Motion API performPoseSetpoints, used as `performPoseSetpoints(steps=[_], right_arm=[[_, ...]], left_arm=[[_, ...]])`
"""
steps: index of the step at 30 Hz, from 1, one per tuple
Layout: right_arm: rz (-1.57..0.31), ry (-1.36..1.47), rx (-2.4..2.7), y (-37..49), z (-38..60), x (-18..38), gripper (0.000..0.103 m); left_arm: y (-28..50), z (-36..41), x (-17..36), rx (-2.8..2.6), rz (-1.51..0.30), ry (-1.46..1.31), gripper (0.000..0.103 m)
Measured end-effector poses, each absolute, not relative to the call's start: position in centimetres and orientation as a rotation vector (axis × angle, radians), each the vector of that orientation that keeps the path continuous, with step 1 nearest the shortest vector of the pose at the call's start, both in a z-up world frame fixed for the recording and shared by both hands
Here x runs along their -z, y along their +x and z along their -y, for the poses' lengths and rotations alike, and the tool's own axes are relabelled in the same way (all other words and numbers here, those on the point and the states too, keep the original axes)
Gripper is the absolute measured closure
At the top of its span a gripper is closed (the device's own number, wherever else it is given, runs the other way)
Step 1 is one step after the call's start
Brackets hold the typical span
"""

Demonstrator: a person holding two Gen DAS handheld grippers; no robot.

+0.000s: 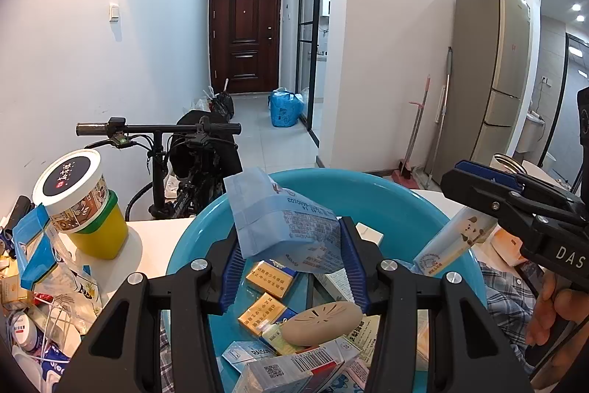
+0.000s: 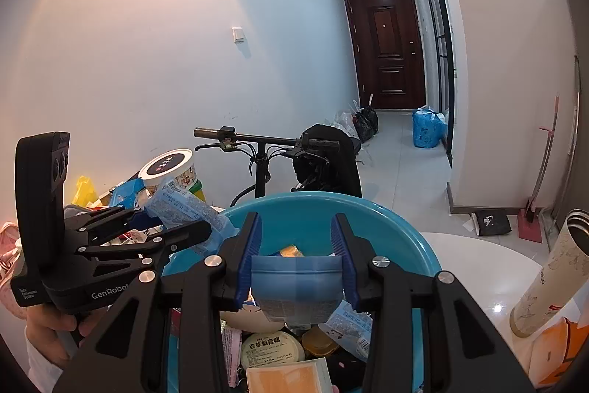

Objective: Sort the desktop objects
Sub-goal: 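Open the right tool to drop the wipes into the basin while the left tool releases the blue packet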

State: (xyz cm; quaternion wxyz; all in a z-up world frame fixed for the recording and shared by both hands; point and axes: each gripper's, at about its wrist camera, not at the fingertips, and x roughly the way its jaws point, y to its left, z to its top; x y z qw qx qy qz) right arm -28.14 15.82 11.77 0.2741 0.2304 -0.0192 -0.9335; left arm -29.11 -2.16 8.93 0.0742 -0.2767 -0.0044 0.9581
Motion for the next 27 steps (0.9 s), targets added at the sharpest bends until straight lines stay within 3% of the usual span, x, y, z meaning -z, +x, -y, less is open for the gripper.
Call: performPoseSetpoints(steps=[27], right_arm=[[0.056, 0.633, 2.497, -28.58, -16.05, -11.26, 0.065]], left_arm=[[-29.00, 2.35, -9.29, -2.900, -0.011, -0.819, 0.052]])
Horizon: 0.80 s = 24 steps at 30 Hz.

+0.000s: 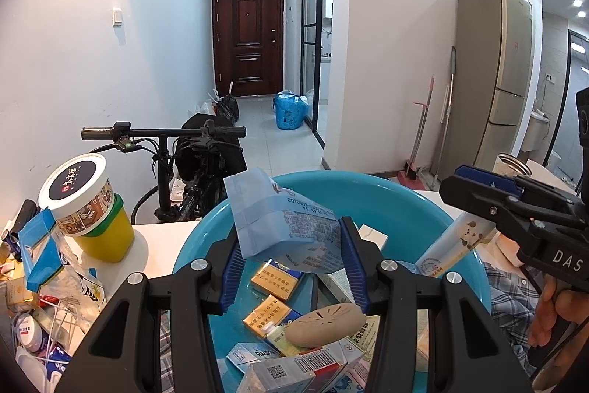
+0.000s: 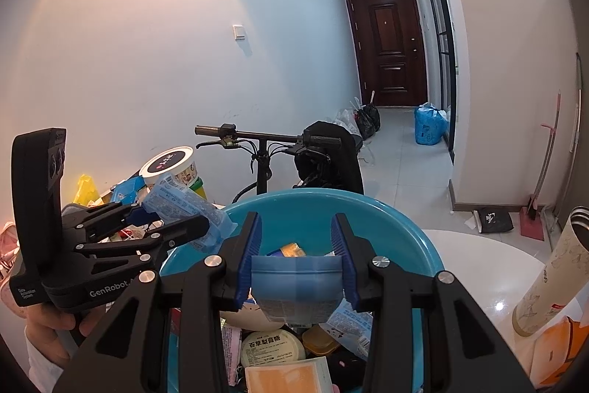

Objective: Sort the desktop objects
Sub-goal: 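Open the right tool to drop the wipes into the basin while the left tool releases the blue packet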

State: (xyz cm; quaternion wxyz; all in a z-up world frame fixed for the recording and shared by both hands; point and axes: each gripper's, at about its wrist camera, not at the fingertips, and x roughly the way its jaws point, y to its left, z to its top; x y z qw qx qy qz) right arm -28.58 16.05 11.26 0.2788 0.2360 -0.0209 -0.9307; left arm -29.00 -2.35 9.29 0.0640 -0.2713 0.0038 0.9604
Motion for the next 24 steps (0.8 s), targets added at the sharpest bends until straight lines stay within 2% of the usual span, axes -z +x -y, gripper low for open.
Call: performPoseSetpoints(steps=[23, 24], right_arm=[[0.054, 0.615, 2.507, -28.23, -16.17, -11.76, 0.065], [0.054, 0.616, 2.507, -28.23, -16.20, -11.77, 0.065]], left_arm=[[-28.96, 1.84, -9.19, -2.890, -0.016, -0.819, 0.052], [-28.97, 1.85, -9.22, -2.889, -0.015, -0.829, 0.038]])
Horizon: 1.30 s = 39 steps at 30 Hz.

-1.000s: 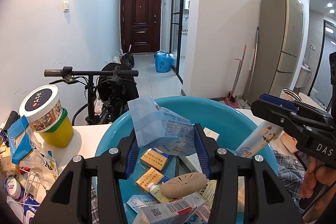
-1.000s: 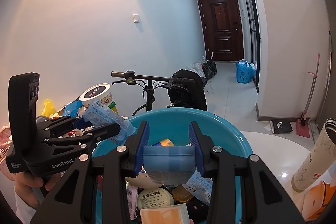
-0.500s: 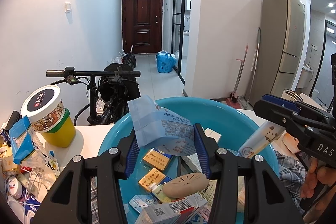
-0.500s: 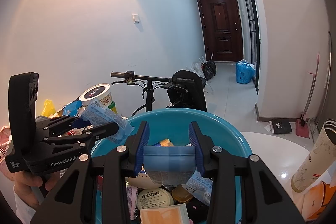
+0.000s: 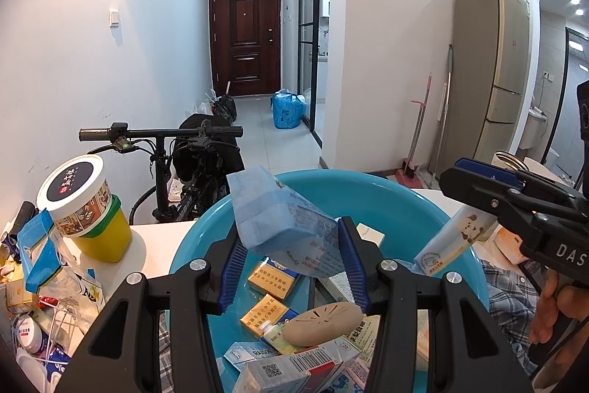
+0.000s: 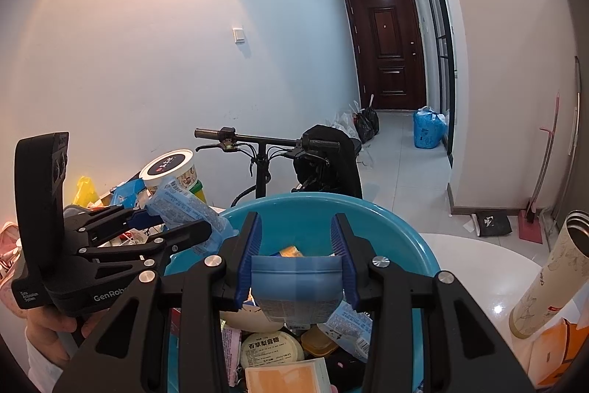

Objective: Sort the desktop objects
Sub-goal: 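Open the right tool to drop the wipes into the basin while the left tool releases the blue packet, then withdraw both open tools up from the basin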

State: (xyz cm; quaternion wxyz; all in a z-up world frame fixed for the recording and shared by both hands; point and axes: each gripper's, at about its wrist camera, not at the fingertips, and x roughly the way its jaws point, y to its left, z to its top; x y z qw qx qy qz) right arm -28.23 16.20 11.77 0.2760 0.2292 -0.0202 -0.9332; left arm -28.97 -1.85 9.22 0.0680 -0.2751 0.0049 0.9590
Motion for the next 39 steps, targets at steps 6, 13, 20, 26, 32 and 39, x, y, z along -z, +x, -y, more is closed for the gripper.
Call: performPoseSetpoints(steps=[6, 13, 20, 26, 32, 39], right_arm=[[0.052, 0.613, 2.506, -28.17, -16.14, -11.87, 0.065], [0.053, 0.617, 2.506, -28.19, -16.07, -11.94, 0.065], [0.056, 0.610, 2.509, -28.16, -16.09, -12.13, 0.065], [0.056, 0.613, 2.512, -28.22, -16.03, -12.16, 0.065], [0.047, 0.614, 2.510, -28.17, -15.68, -12.13, 0.065], [0.059, 0.622, 2.512, -28.27, -16.00, -11.95, 0.065]], left_arm=[[-28.59, 2.04, -9.94, -2.956, -0.039, -0.816, 0.000], [-28.91, 2.60, -9.70, -2.966, -0.022, -0.845, 0.000], [-28.89, 2.53, -9.64, -2.966, -0.018, -0.846, 0.000], [-28.71, 2.36, -9.83, -2.962, -0.023, -0.841, 0.000], [-28.70, 2.32, -9.79, -2.957, -0.008, -0.852, 0.000], [-28.76, 2.49, -9.69, -2.957, 0.004, -0.862, 0.000]])
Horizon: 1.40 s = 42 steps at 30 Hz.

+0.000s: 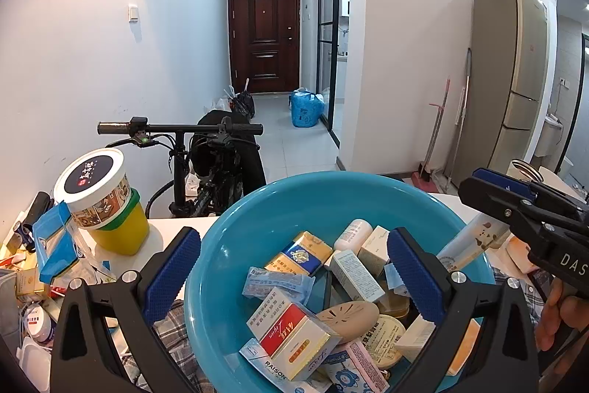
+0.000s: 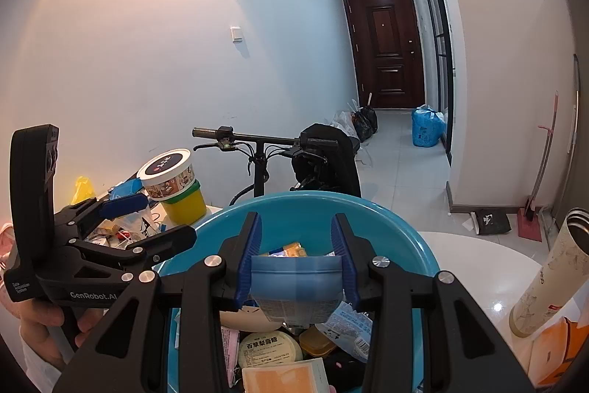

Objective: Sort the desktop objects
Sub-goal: 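Withdraw both open tools up from the basin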

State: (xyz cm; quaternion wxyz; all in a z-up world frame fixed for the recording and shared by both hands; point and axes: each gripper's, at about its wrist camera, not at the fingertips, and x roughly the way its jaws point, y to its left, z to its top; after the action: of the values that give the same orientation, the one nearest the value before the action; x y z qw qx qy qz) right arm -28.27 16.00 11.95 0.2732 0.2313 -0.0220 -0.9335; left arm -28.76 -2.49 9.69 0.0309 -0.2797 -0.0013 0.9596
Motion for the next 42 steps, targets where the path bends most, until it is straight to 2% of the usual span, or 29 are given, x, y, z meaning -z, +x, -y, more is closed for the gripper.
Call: performPoseSetpoints(steps=[31, 32, 33, 35, 37, 42], right_arm=[[0.082, 0.615, 2.497, -28.47, -16.72, -11.75, 0.065], [0.086, 0.616, 2.496, -28.49, -16.67, -11.72, 0.063], [0.087, 0.621, 2.496, -28.51, -16.66, -11.69, 0.056], [0.077, 0.623, 2.501, -28.43, -16.41, -11.75, 0.015], [0.061, 0.600, 2.536, -28.13, -16.25, -12.07, 0.000], [0.045, 0.629, 2.513, -28.30, -15.97, -12.10, 0.000]], left_arm=[[-28.78, 1.87, -9.45, -2.955, -0.021, -0.857, 0.000], [-28.78, 1.85, -9.39, -2.955, -0.022, -0.856, 0.000], [-28.80, 1.83, -9.41, -2.956, -0.023, -0.858, 0.000], [-28.79, 1.83, -9.41, -2.956, -0.022, -0.858, 0.000], [-28.77, 1.83, -9.41, -2.955, -0.024, -0.860, 0.000], [-28.68, 1.96, -9.41, -2.952, -0.009, -0.860, 0.000]])
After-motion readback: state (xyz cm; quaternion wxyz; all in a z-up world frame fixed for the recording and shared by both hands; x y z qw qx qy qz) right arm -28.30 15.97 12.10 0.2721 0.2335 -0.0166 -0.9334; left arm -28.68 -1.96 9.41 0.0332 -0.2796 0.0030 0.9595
